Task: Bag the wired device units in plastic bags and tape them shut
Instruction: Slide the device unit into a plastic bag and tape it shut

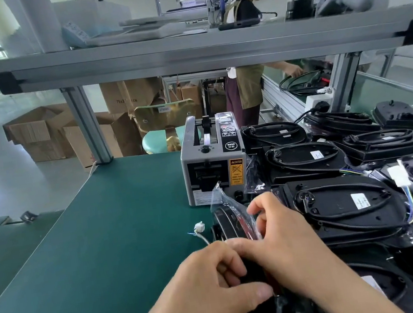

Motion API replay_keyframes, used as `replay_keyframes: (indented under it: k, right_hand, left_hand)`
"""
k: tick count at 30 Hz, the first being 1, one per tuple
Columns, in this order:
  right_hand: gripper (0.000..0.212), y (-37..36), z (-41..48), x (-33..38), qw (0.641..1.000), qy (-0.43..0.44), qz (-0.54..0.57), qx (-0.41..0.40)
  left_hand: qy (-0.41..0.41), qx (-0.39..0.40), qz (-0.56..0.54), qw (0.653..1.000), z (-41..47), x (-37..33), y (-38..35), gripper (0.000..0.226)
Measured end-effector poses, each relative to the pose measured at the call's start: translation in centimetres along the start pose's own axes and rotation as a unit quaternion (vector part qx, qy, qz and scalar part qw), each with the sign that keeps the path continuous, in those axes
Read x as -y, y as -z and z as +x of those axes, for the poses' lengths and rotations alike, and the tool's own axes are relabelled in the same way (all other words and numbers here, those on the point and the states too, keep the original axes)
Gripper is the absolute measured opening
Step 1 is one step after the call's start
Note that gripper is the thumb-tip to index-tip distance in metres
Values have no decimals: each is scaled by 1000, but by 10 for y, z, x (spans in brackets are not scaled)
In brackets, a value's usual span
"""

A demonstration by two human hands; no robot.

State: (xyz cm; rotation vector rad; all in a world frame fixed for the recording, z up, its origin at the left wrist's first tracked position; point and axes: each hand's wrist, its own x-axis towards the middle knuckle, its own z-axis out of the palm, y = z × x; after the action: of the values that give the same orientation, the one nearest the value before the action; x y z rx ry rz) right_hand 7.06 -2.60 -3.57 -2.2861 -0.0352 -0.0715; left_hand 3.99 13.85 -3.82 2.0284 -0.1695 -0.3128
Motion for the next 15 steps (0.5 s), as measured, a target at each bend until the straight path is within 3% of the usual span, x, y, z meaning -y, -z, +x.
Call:
replay_keyframes:
  k: [2, 6, 10, 15]
  right_hand:
    - [52, 1, 0, -1, 1000, -19, 12, 2]
    - [57, 2, -2, -3, 999, -37, 33, 3]
    - [54, 2, -5, -5, 999, -36, 39, 1]
    - [48, 1, -4, -10, 998, -34, 60, 3]
  left_hand:
    - [-11, -25, -39, 999, 14, -1, 19, 39]
    - [67, -210, -225, 949, 86, 6, 45, 19]
    - [178, -190, -307, 915, 144, 10, 38, 17]
    - [236, -150, -373, 884, 170, 8, 36, 25]
